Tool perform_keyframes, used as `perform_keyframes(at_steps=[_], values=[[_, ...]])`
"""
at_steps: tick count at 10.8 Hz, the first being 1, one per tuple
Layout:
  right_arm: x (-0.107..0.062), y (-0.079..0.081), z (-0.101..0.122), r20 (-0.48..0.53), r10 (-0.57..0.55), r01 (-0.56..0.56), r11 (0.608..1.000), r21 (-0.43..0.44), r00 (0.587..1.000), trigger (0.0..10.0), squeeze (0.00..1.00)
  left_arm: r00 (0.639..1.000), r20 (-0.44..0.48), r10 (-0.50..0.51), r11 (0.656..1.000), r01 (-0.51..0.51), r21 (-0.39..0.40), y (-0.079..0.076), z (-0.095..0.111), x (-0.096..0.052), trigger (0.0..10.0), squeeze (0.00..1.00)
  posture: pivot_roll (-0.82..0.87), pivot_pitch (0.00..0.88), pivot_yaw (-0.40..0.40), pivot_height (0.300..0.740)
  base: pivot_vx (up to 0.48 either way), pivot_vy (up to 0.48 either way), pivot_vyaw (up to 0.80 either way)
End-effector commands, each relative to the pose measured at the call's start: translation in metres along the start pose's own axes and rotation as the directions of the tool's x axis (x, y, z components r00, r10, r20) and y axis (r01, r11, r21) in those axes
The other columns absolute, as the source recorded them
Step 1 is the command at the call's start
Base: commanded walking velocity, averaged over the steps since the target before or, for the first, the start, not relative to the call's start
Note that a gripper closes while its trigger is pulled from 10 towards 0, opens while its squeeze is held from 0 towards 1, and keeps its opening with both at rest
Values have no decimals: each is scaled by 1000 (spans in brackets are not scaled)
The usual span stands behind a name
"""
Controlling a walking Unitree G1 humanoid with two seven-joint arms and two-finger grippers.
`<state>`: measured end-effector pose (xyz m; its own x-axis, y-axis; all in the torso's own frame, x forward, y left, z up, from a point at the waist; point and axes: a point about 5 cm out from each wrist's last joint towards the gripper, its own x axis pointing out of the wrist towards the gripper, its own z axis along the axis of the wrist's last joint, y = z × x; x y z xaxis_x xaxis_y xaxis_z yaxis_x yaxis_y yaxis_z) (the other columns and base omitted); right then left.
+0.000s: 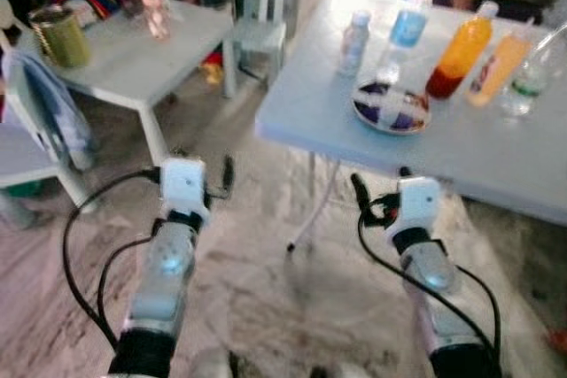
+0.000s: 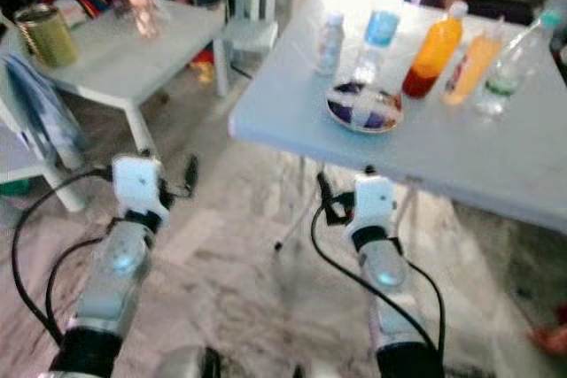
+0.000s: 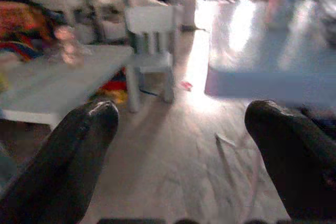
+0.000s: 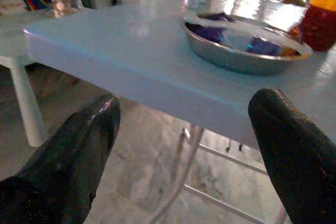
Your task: Restocking fridge
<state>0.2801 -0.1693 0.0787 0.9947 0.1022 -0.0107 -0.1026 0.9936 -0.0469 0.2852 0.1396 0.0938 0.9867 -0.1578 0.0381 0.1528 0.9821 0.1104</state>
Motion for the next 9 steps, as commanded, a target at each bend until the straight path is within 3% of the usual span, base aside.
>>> perform_keyframes(at_steps=[1, 3, 5, 9], values=[[2, -7, 2, 1, -19, 19, 1000, -17, 1000, 10000, 0, 999, -32, -34, 999, 35, 31, 4, -6, -10, 10000, 0, 96, 81, -52, 740, 0, 0, 0], [3, -9, 4, 8, -20, 20, 999, -33, 1000, 10000, 0, 997, -68, -47, 996, 52, 78, 18, -12, -23, 10000, 0, 98, 79, -53, 740, 0, 0, 0], [3, -6, 0, 0, -8, 8, 999, -40, 1000, 10000, 0, 990, -108, -96, 993, 103, 59, 21, -19, -30, 10000, 0, 97, 74, -47, 740, 0, 0, 0], [11, -9, 21, 90, -37, 43, 997, -61, 995, 10000, 0, 1000, 11, -9, 999, 9, -41, 2, 1, -13, 10000, 0, 92, 57, -58, 740, 256, 0, 361]])
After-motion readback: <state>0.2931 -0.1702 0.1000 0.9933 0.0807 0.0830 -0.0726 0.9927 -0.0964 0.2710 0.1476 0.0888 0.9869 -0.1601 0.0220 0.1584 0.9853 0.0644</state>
